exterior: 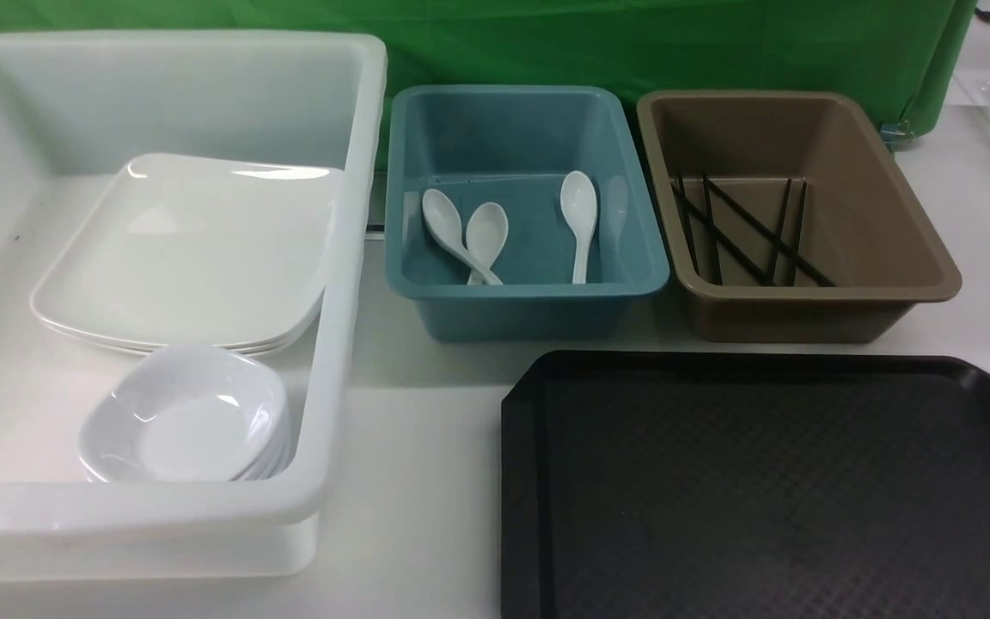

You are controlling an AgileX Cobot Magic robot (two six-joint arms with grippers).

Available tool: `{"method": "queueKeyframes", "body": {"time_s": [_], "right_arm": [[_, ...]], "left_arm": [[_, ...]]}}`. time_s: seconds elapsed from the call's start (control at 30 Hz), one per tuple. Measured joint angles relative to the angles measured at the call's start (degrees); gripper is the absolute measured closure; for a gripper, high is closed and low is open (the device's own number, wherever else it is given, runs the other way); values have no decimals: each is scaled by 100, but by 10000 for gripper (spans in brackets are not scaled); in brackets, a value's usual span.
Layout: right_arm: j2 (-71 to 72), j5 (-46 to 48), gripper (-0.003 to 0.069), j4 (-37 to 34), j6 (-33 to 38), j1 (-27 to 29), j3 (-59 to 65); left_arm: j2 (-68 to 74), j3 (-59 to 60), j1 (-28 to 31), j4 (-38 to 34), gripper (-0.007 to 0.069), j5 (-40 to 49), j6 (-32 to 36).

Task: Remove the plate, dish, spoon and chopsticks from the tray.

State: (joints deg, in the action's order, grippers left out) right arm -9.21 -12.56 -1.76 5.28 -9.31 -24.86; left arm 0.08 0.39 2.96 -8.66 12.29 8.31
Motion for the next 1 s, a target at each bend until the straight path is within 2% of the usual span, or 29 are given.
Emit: {"method": "queueKeyframes", "body": {"time_s": [0.67,0.8,0.97,1.0], "right_arm": [[0,0,481,0,-1,0,0],[0,6,472,0,174,0,0],[0,578,466,0,553,0,0],[0,986,464,0,713,0,10]], "left_arm": [[0,0,0,1,610,23,-4],[0,0,0,6,608,23,26],[0,0,0,6,608,23,31],[0,0,0,6,608,23,31]]}}
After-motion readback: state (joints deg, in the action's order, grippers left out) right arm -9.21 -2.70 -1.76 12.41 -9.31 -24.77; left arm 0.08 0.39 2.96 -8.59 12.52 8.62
